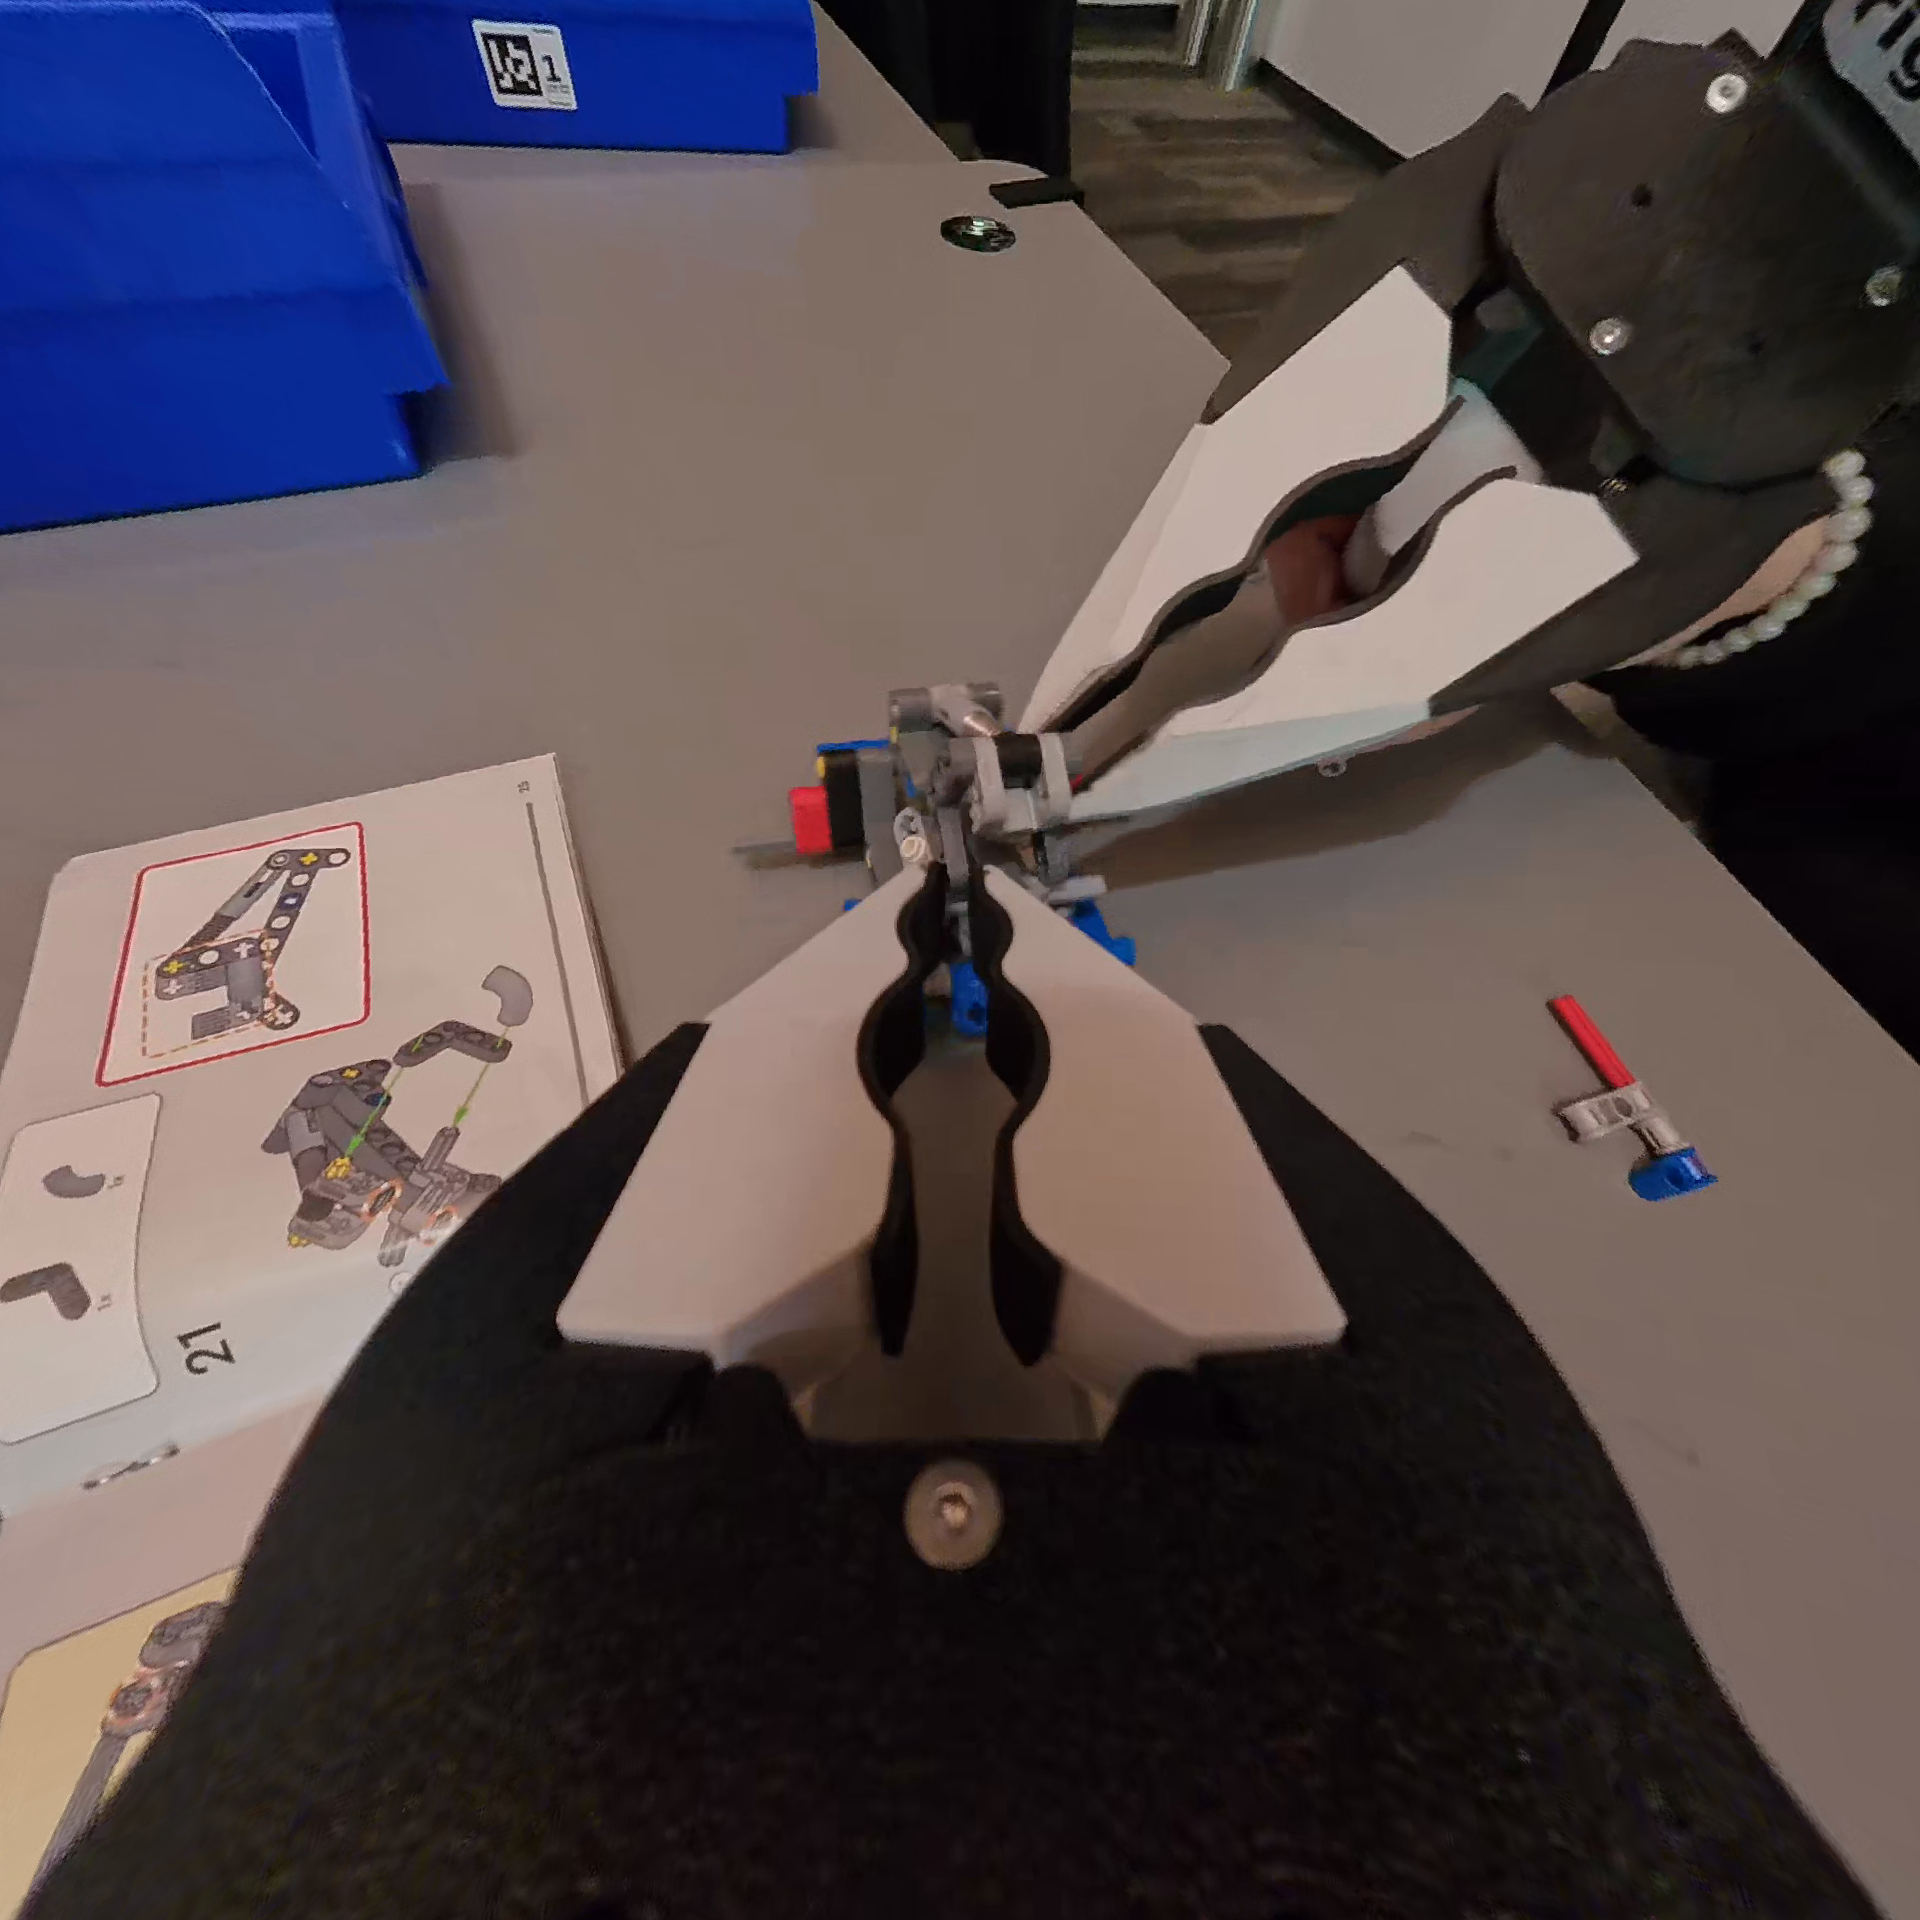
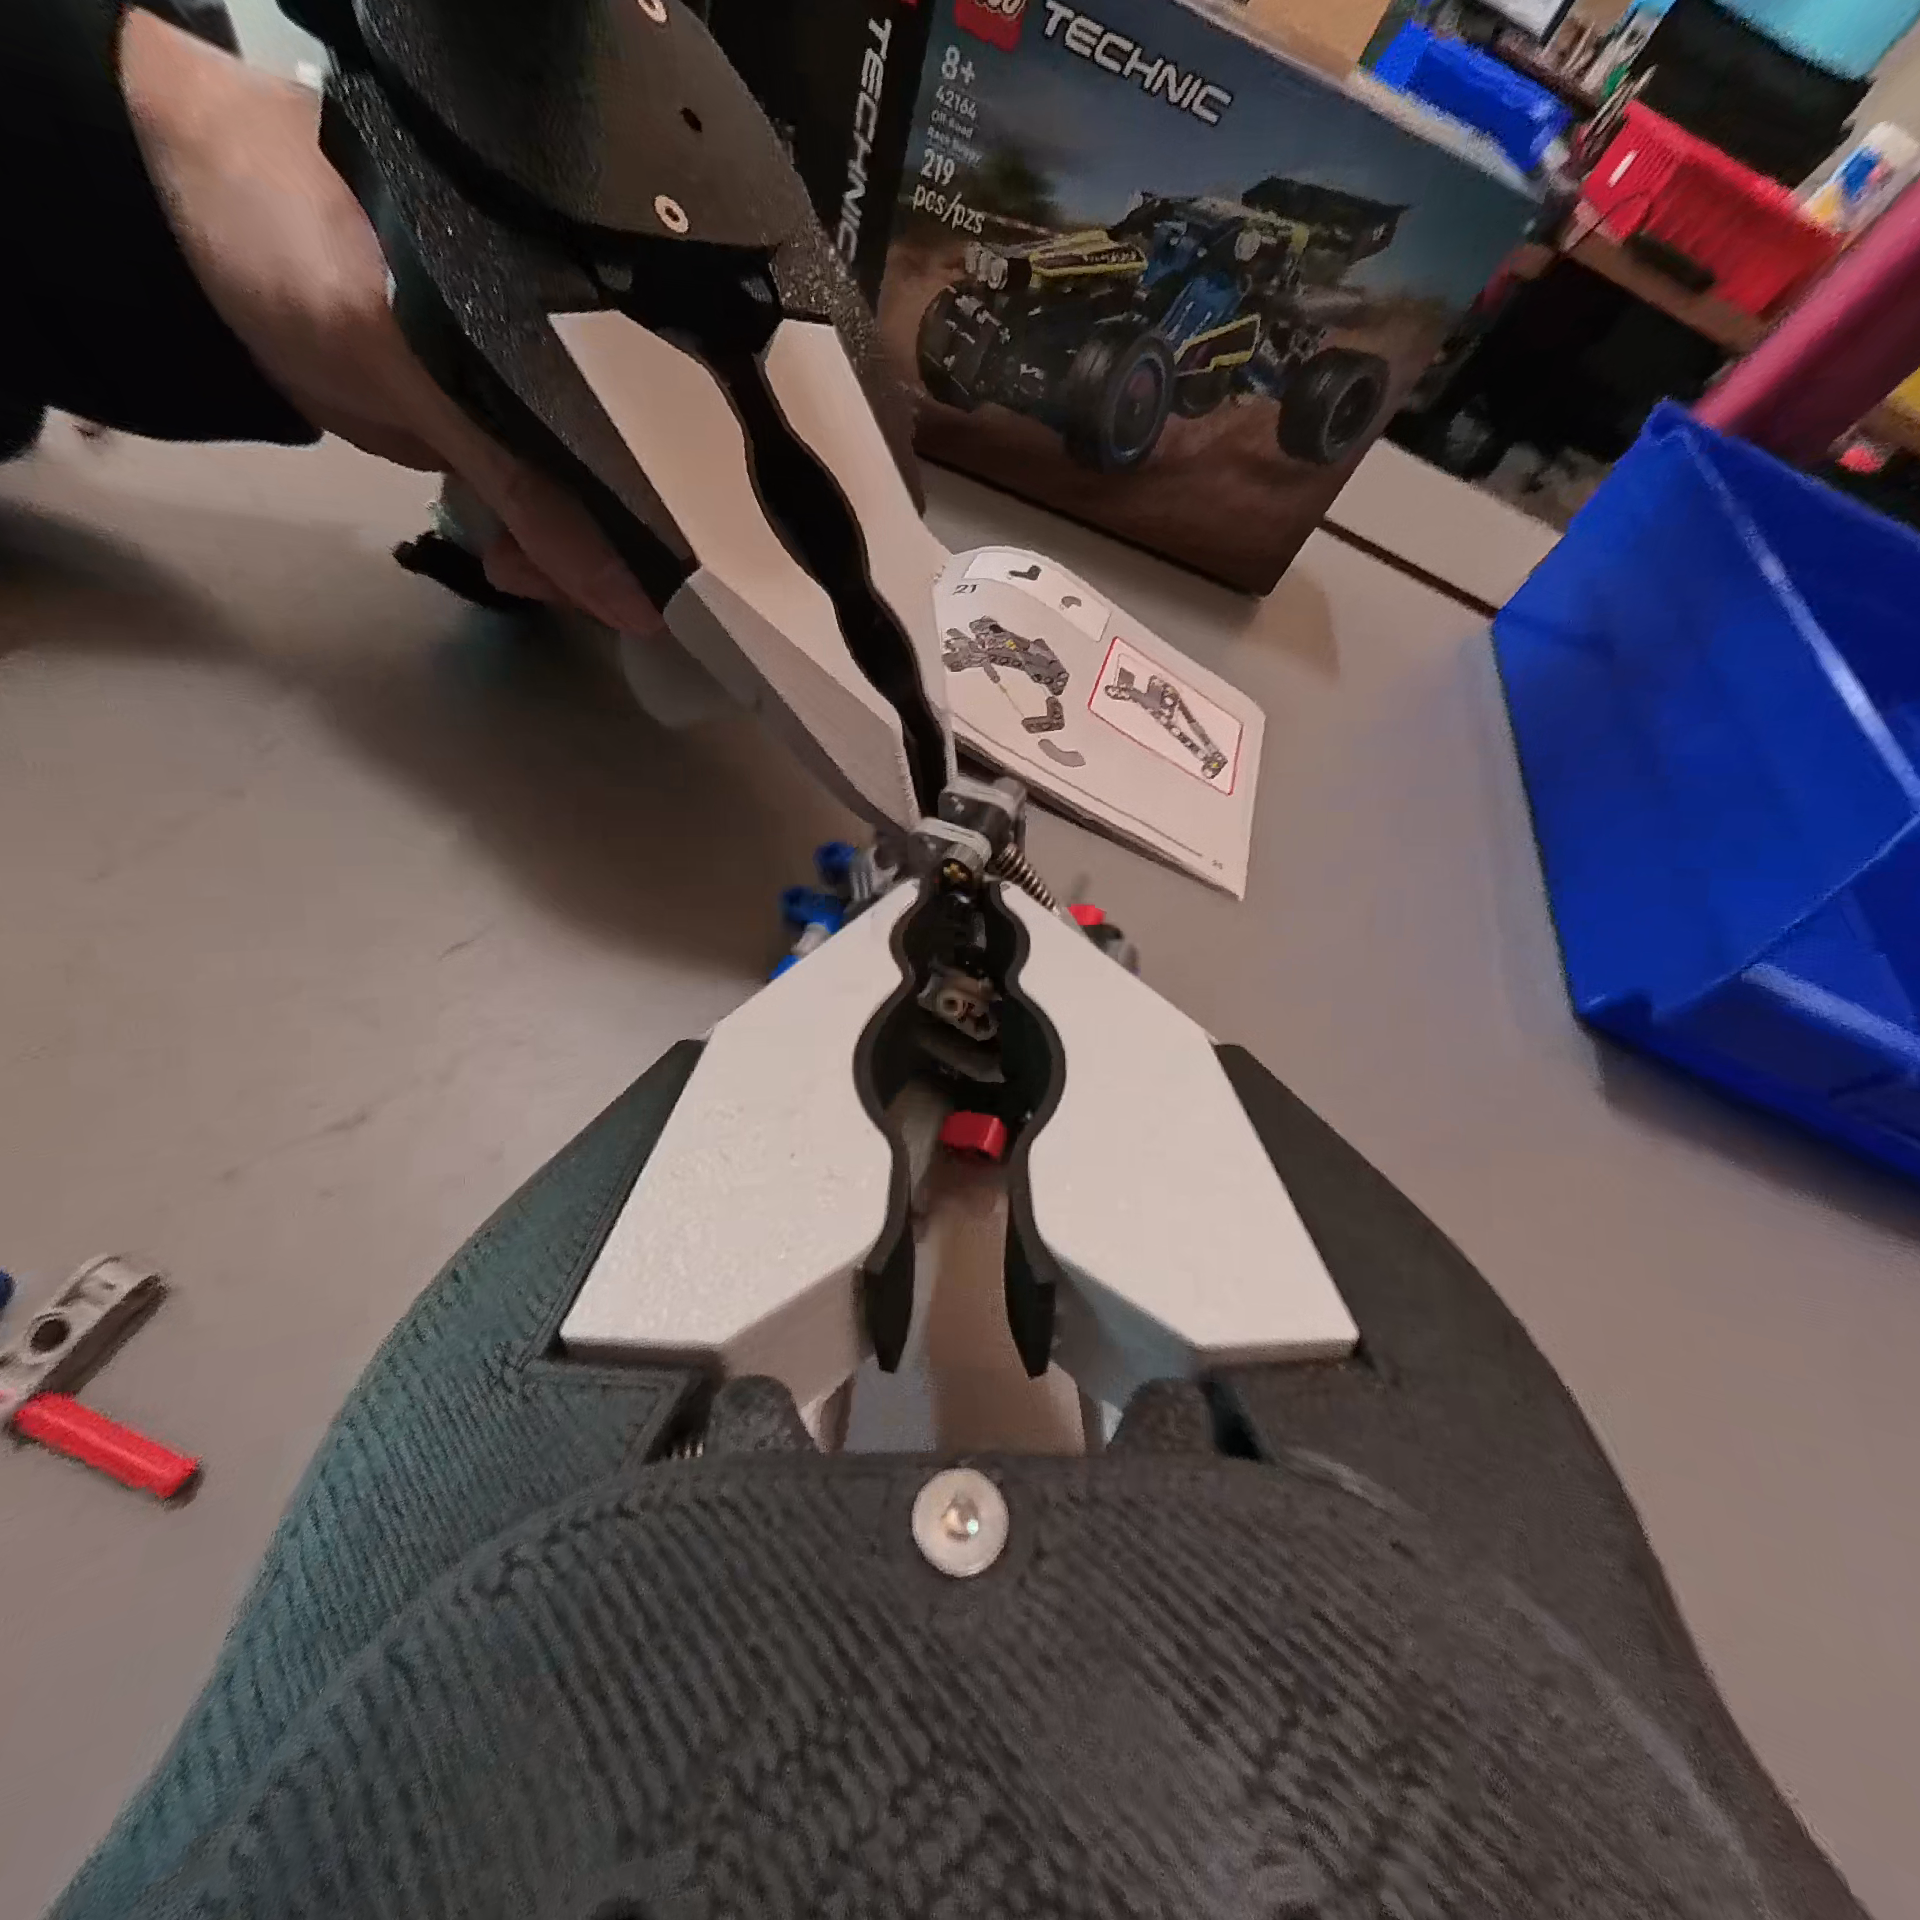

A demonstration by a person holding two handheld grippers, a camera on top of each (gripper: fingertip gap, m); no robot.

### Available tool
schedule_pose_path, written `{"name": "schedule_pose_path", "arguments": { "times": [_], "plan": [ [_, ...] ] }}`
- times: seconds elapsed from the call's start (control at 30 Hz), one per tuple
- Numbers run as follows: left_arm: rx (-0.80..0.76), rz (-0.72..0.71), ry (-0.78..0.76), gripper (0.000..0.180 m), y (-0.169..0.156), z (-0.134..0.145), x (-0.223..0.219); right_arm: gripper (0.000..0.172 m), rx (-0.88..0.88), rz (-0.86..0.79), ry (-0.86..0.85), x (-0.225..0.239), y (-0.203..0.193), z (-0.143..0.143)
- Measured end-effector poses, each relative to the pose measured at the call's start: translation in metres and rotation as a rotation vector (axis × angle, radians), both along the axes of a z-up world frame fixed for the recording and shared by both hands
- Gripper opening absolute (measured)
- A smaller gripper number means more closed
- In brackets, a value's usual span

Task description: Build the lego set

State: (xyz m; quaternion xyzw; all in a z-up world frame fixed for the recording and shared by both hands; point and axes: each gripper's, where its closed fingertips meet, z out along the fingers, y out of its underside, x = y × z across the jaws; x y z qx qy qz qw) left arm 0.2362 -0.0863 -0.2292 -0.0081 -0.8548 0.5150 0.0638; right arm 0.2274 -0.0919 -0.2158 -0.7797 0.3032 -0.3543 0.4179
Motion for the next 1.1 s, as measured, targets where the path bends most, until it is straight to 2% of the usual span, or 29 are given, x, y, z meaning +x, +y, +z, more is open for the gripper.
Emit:
{"name": "schedule_pose_path", "arguments": {
  "times": [0.1,0.3,0.57,0.63,0.83,0.97,1.1],
  "plan": [
    [0.002,0.023,0.005,0.000,0.001,0.002,0.004,0.018,0.037,-0.031,0.100,-0.008,-0.006,-0.006],
    [-0.014,0.031,0.044,0.000,-0.001,0.004,0.003,0.012,0.084,-0.027,0.148,-0.019,0.006,-0.013],
    [0.004,0.055,0.041,0.000,-0.003,0.004,0.003,0.009,-0.047,-0.079,0.153,-0.005,0.009,-0.030],
    [0.009,0.062,0.041,0.000,-0.003,0.004,0.004,0.000,-0.084,-0.072,0.123,-0.003,0.008,-0.030],
    [0.019,0.063,0.016,0.000,-0.003,0.002,0.005,0.000,-0.210,-0.033,0.045,-0.007,0.004,-0.030],
    [0.030,0.069,-0.019,0.000,-0.003,0.001,0.006,0.000,-0.112,0.003,0.057,-0.015,-0.005,-0.009],
    [0.016,0.077,-0.013,0.000,-0.004,0.004,0.006,0.016,0.014,0.044,0.045,-0.004,-0.025,0.013]
  ]
}}
